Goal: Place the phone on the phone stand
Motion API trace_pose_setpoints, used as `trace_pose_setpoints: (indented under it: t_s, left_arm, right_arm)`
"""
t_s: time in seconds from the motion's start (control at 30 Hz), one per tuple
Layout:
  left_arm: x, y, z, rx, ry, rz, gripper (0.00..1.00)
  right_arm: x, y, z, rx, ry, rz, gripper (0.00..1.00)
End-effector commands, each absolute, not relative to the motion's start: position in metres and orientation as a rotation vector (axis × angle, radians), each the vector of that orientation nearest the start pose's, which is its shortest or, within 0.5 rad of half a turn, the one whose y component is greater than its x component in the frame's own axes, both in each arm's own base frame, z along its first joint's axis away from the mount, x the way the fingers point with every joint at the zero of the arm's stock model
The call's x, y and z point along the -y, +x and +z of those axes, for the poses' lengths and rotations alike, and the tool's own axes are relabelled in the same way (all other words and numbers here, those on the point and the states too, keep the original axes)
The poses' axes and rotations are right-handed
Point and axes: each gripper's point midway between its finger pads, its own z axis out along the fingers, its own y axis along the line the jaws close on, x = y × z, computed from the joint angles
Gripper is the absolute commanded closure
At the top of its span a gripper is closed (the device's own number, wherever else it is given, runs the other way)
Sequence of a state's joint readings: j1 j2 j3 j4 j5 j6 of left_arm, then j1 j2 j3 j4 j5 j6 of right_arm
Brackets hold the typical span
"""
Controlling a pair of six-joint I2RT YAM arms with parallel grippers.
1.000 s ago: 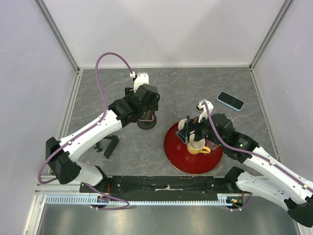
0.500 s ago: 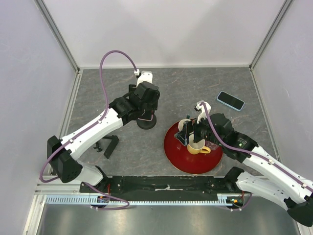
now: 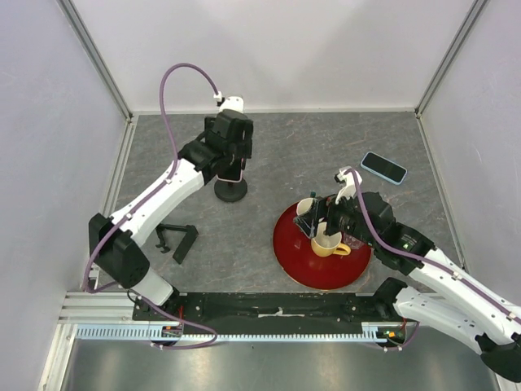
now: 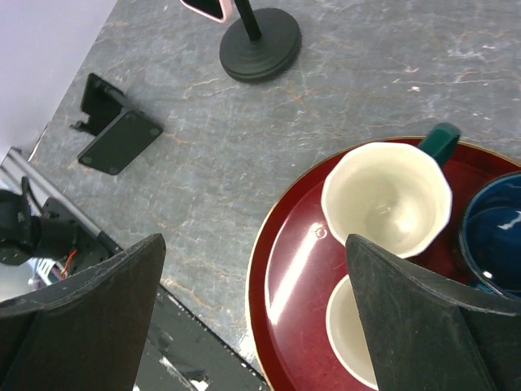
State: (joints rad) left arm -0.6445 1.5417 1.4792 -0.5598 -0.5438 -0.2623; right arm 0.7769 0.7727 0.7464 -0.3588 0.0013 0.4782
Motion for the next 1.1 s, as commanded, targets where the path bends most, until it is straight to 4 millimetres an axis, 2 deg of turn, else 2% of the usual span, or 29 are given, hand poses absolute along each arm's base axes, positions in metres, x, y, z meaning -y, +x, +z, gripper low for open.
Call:
trace_pose_setpoints:
  t_s: [0.0,0.07,0.1,0.13,0.17,0.2,0.23,0.27,0.3,0.33,0.47,0.6,0.7,0.73,0.77,0.8,0.83,0.87,0.9,0.93,1.0,1.07]
  left_arm:
    - [0.186,0.448,0.355,-1.769,-0.019,-0.078,0.98]
    - [0.190,0.464,0.356,-1.757,0.019,-0.069,0.98]
    - [0.186,0.472,0.358,-1.751,0.014,-0.064,0.98]
    - [0.185,0.479,0.368,-1.735,0.005,-0.075,0.98]
    - [0.190,0.489,0.357,-1.758,0.019,-0.089,0.98]
    - [0.190,0.496,0.360,-1.750,0.017,-0.104,0.98]
    - [0.197,0.501,0.369,-1.726,0.048,-0.135,0.98]
    - [0.215,0.504,0.365,-1.722,0.126,-0.215,0.98]
    - [0.221,0.508,0.368,-1.703,0.158,-0.259,0.98]
    - [0.237,0.509,0.374,-1.670,0.224,-0.340,0.98]
    - [0.273,0.520,0.370,-1.652,0.385,-0.464,0.98]
    - [0.290,0.546,0.368,-1.629,0.381,-0.481,0.98]
    - [0.311,0.553,0.379,-1.532,0.473,-0.533,0.98]
    - [0.323,0.557,0.368,-1.521,0.533,-0.554,0.98]
    - [0.330,0.560,0.364,-1.504,0.567,-0.543,0.98]
    - [0.338,0.561,0.377,-1.434,0.637,-0.490,0.98]
    - [0.349,0.567,0.360,-1.437,0.682,-0.474,0.98]
    - [0.356,0.569,0.360,-1.407,0.707,-0.460,0.98]
    - [0.359,0.571,0.372,-1.359,0.717,-0.452,0.98]
    - [0.366,0.576,0.361,-1.353,0.737,-0.469,0.98]
    - [0.372,0.578,0.371,-1.284,0.773,-0.460,0.98]
    - [0.384,0.576,0.368,-1.220,0.846,-0.483,0.98]
  right_arm:
    - [-0.211,0.211,0.234,-1.971,-0.187,0.765,0.02]
    - [-0.208,0.214,0.233,-1.967,-0.187,0.741,0.02]
    - [-0.208,0.216,0.234,-1.968,-0.181,0.727,0.02]
    - [-0.207,0.217,0.233,-1.967,-0.181,0.716,0.02]
    - [-0.206,0.219,0.234,-1.965,-0.180,0.706,0.02]
    - [-0.205,0.222,0.232,-1.967,-0.174,0.689,0.02]
    - [-0.205,0.223,0.233,-1.965,-0.171,0.685,0.02]
    - [-0.205,0.224,0.232,-1.965,-0.172,0.677,0.02]
    - [-0.206,0.227,0.231,-1.967,-0.169,0.670,0.02]
    - [-0.206,0.227,0.231,-1.968,-0.167,0.667,0.02]
    - [-0.203,0.232,0.235,-1.956,-0.153,0.638,0.02]
    - [-0.195,0.236,0.243,-1.926,-0.121,0.603,0.02]
    - [-0.191,0.237,0.248,-1.912,-0.110,0.586,0.02]
    - [-0.190,0.237,0.249,-1.909,-0.106,0.584,0.02]
    - [-0.187,0.238,0.251,-1.905,-0.095,0.572,0.02]
    - [-0.186,0.238,0.251,-1.907,-0.091,0.567,0.02]
    - [-0.184,0.238,0.252,-1.903,-0.085,0.563,0.02]
    - [-0.182,0.238,0.253,-1.898,-0.078,0.554,0.02]
    - [-0.181,0.238,0.252,-1.900,-0.075,0.550,0.02]
    - [-0.180,0.239,0.252,-1.897,-0.071,0.546,0.02]
    - [-0.180,0.240,0.250,-1.905,-0.069,0.533,0.02]
    - [-0.179,0.241,0.250,-1.907,-0.066,0.525,0.02]
